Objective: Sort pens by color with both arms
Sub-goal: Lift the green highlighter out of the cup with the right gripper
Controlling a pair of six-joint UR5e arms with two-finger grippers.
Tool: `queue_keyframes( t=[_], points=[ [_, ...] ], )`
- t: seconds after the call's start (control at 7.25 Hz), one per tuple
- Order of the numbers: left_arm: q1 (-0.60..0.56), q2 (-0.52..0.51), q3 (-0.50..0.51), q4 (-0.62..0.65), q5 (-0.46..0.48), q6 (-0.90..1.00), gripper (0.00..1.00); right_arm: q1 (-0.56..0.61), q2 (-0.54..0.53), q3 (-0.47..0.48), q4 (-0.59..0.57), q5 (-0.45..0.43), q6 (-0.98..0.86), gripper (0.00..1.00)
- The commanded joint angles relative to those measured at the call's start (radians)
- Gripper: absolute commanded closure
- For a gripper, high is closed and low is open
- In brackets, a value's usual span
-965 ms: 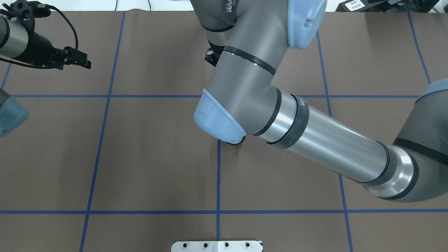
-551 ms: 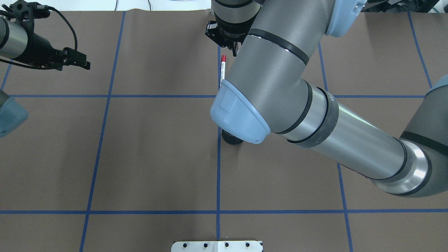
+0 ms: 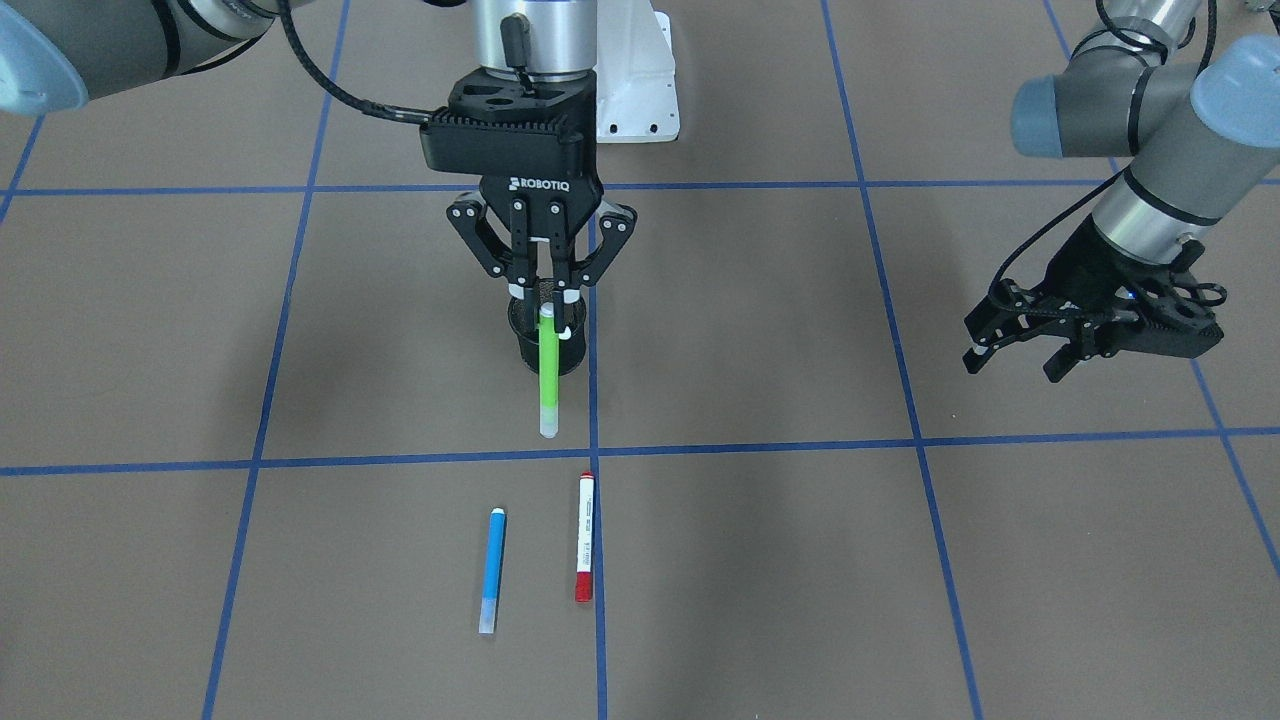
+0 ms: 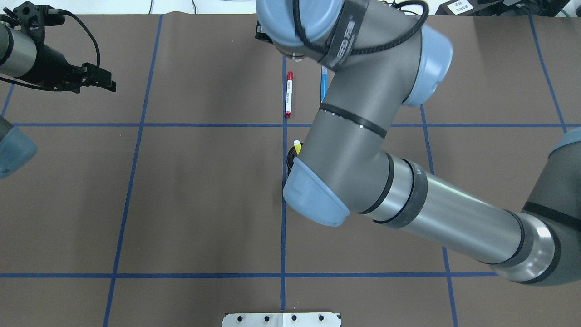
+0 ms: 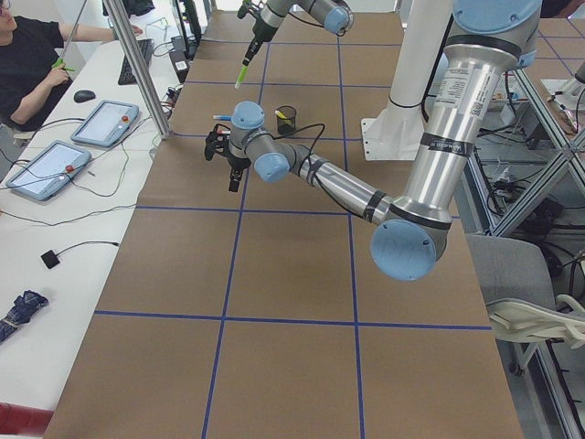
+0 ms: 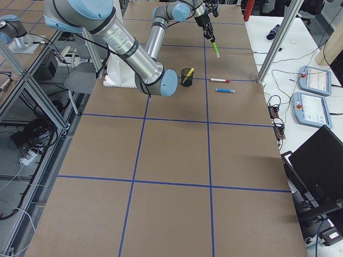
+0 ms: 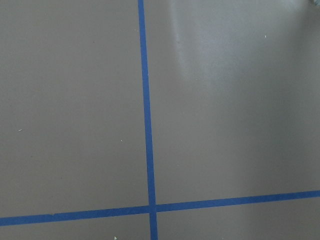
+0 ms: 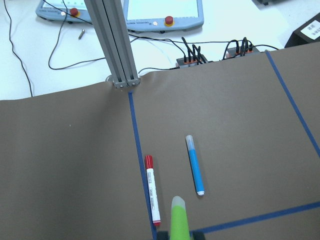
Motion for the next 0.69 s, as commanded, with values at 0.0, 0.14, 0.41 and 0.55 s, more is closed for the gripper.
queue_keyframes(
  t=[0.0,0.14,0.41,0.55],
  points=[
    [0.0,-0.001,0.019,-0.002,0.0,0.0,0.01,-0.081,-0.031,-0.155,0.32,-0.195,0.027,1.0],
    [-0.003,0.0,0.032,-0.017,0.0,0.0,0.01,-0.113,-0.03,-0.268,0.469,-0.327,0.032,1.0],
    [-0.006,-0.001,0.053,-0.031,0.0,0.0,0.01,-0.124,0.01,-0.378,0.488,-0.4,0.017,1.0],
    [-0.006,-0.001,0.053,-0.031,0.0,0.0,0.01,-0.126,0.01,-0.4,0.488,-0.418,-0.004,1.0]
  ],
)
